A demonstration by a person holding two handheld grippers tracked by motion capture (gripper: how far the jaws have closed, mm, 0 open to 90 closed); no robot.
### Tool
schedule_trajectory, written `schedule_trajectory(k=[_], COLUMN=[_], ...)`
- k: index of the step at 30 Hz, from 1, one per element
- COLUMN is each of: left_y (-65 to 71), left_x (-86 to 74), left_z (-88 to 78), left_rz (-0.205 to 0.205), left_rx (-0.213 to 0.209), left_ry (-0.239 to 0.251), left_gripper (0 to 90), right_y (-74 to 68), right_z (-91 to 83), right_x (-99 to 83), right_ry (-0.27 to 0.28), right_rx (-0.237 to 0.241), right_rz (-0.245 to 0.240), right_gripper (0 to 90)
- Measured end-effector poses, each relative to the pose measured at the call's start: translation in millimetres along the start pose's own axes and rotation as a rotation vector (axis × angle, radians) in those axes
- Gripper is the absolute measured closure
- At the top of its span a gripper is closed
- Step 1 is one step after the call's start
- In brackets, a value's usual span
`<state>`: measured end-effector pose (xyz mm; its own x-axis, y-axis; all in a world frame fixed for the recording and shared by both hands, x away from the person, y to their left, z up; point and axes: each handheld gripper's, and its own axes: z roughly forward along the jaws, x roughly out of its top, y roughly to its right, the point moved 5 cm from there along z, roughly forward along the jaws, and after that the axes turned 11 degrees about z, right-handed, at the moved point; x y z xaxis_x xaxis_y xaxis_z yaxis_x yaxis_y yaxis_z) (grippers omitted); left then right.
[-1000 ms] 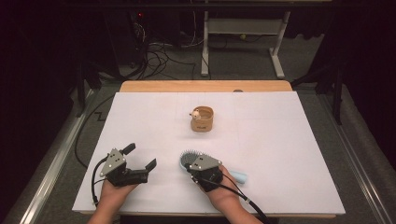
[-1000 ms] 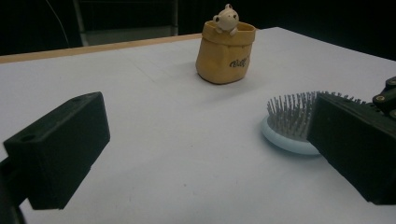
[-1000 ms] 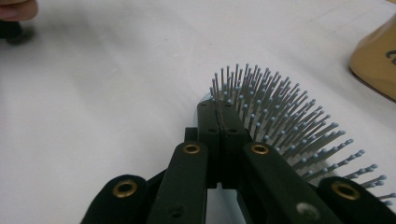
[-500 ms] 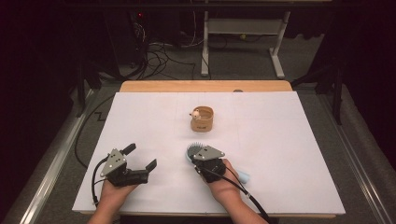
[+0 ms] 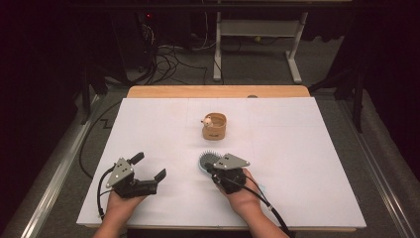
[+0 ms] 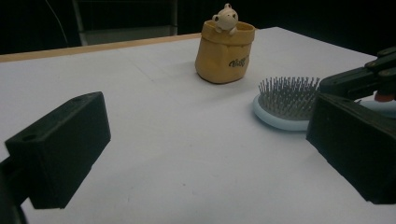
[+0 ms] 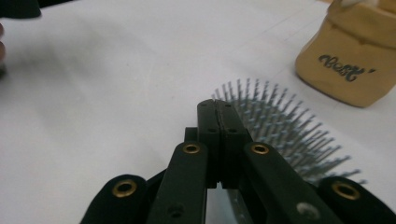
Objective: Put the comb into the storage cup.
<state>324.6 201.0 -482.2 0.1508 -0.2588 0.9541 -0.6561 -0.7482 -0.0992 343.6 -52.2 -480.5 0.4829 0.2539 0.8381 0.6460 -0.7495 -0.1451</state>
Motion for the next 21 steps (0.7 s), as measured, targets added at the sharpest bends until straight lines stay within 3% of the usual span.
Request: schedule_trajectory(k=[3, 4, 8, 13, 21], left_y=[0.5, 0.6, 0.1, 0.6, -0.3], left_x=[0.1, 0.3, 0.0, -0.2, -0.4], left_z=[-0.4, -0.5, 0.1, 0.8, -0.1], left_rz=[0.006, 0.009, -0.01, -0.016, -0.01], left_rx=[0.003, 0.006, -0.001, -0.008, -0.003], left_ry=[0.004, 0.007, 0.008, 0.008, 0.002], left_gripper=[0.4, 0.5, 0.4, 0.5, 0.6], right_y=[3.9, 10.4, 22.3, 50.3, 72.7], right_z=[-7.8, -17.8, -32.3, -60.0, -74.2], right_x=[2.2, 3.7, 3.1, -3.3, -15.9], right_ry=[0.018, 0.041, 0.063, 0.105, 0.119], right_rx=[0.005, 0.009, 0.002, -0.017, -0.027], right_rz=[0.01, 0.021, 0.035, 0.082, 0.133], right_gripper=[90.0, 90.0, 90.0, 89.8, 86.2])
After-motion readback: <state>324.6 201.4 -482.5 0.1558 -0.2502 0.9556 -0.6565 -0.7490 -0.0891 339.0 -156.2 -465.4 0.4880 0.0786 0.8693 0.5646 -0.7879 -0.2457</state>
